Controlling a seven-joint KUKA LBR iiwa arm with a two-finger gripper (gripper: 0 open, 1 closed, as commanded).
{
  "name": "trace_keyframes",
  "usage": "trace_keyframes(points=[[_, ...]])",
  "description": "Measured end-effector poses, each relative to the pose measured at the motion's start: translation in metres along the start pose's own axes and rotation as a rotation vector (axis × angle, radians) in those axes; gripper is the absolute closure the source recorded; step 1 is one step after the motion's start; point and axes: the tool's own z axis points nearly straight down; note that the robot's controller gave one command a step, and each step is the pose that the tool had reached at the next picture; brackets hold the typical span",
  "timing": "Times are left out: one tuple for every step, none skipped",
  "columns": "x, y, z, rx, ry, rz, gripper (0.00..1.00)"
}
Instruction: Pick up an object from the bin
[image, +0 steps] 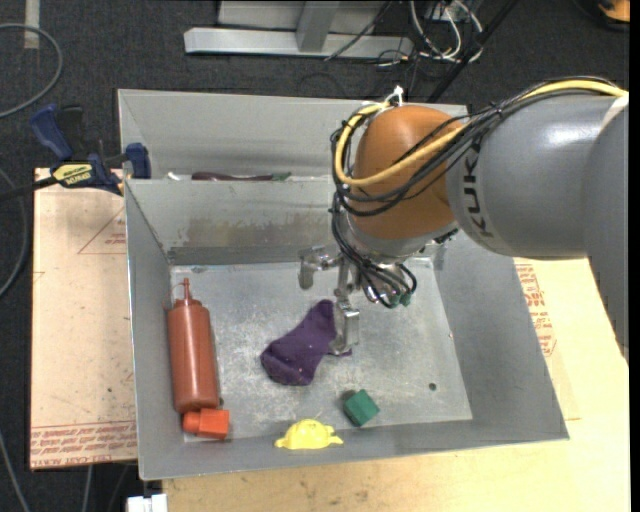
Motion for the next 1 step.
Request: trace_keyframes(points=[[0.0063,0.0017,0.0256,0.001,-0.004,-0.121,0.0]])
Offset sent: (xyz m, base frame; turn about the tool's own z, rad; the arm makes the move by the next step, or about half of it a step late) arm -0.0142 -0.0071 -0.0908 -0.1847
